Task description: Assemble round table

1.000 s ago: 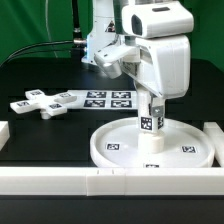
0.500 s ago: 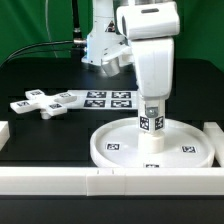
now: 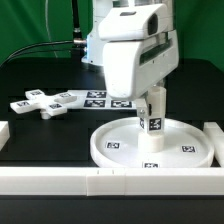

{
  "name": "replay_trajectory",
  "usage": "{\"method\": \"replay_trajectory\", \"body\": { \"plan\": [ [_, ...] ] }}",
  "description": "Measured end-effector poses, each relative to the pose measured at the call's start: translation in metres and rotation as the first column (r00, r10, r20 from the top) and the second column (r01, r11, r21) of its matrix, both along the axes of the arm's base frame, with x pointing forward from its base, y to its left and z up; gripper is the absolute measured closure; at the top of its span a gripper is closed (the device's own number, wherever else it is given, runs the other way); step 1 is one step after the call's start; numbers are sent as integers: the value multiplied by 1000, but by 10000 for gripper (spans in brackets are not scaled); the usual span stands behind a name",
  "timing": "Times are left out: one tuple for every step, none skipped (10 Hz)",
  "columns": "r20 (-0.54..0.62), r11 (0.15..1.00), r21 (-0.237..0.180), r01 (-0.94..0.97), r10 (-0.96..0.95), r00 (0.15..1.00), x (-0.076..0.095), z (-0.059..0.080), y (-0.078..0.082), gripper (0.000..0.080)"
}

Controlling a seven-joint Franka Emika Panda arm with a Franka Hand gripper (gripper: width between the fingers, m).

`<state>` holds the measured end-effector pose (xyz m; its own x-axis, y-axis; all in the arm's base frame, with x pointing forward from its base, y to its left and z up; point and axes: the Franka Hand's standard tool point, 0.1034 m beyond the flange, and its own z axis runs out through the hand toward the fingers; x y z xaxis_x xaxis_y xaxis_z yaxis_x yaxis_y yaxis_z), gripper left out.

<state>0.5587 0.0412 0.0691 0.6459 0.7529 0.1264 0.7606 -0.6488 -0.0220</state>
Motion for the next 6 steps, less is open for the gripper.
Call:
{"method": "replay_trajectory", "body": {
  "plan": [
    [-11,996,13,91,-90,996,0,0,1,386],
    [-20,988,23,153,-152,988,1,1,1,386],
    [-26,979,27,204,-203,979,1,1,1,386],
    [-32,969,30,246,-245,969,1,1,1,386],
    [-45,945,39,325,-324,945,1,1,1,386],
    [-53,928,43,370,-368,928,2,1,1,386]
  ]
}}
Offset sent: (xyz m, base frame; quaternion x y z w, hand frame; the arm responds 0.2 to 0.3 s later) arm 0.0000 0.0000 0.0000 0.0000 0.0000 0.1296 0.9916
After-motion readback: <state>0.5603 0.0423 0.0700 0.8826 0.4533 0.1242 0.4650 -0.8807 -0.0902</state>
